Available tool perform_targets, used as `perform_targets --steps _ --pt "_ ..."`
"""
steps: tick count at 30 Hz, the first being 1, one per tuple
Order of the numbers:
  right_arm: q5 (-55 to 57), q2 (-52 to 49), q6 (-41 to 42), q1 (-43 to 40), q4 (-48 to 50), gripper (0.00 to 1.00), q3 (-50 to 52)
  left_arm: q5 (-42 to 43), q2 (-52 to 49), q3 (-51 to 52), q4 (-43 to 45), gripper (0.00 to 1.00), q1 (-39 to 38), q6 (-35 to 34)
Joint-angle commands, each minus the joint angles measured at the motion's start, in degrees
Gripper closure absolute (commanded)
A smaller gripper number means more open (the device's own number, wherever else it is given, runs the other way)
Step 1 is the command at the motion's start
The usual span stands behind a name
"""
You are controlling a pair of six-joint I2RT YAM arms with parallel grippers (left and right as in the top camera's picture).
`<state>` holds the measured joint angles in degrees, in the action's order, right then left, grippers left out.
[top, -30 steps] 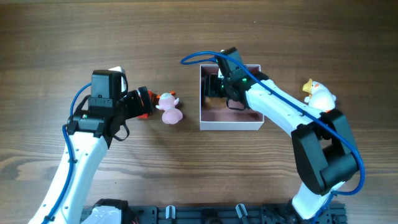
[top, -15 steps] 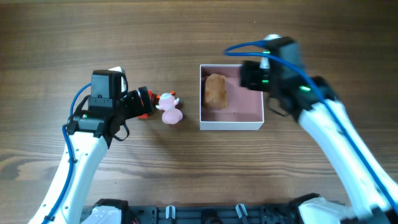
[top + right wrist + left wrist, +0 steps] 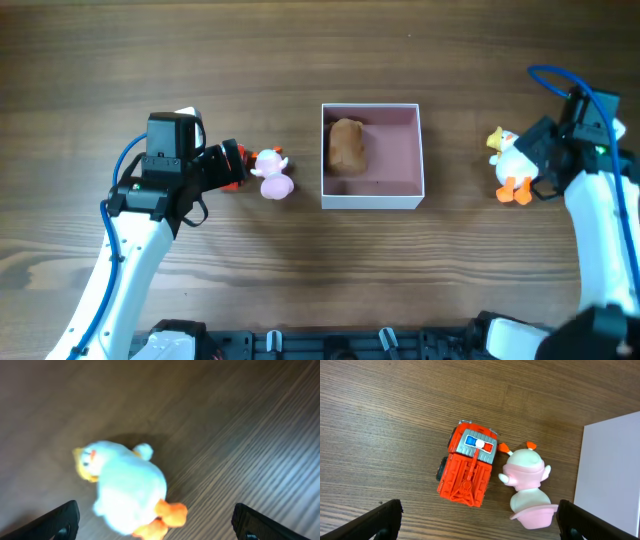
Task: Pack container
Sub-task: 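Grasp the white duck plush with the right gripper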
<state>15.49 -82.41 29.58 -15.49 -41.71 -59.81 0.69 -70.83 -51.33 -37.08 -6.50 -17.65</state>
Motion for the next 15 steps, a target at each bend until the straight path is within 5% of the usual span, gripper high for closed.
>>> perform_targets --steps 1,6,9,10,15 --pt "-4.02 -7.5 -4.68 -0.09 2.34 0.03 0.85 -0.57 -0.22 -0.92 0.15 0.0 0.42 0.94" --pt "-9.46 -17.33 -6.6 -0.09 4.9 0.09 0.85 -0.57 -0.22 -0.92 0.13 0.0 0.42 0.94" --pt "-12.2 -17.86 -7.28 -0.07 4.87 0.61 0.83 -0.55 -0.22 -0.92 0.15 0.0 0.42 0.94" --pt "-12.2 -16.94 -6.91 -0.04 4.57 0.71 0.83 -0.57 -0.22 -0.92 0.13 0.0 0.42 0.96" --pt "-14.75 -3.65 -3.41 3.39 2.45 0.79 0.79 -0.57 -0.22 -0.92 0.15 0.0 0.42 0.94"
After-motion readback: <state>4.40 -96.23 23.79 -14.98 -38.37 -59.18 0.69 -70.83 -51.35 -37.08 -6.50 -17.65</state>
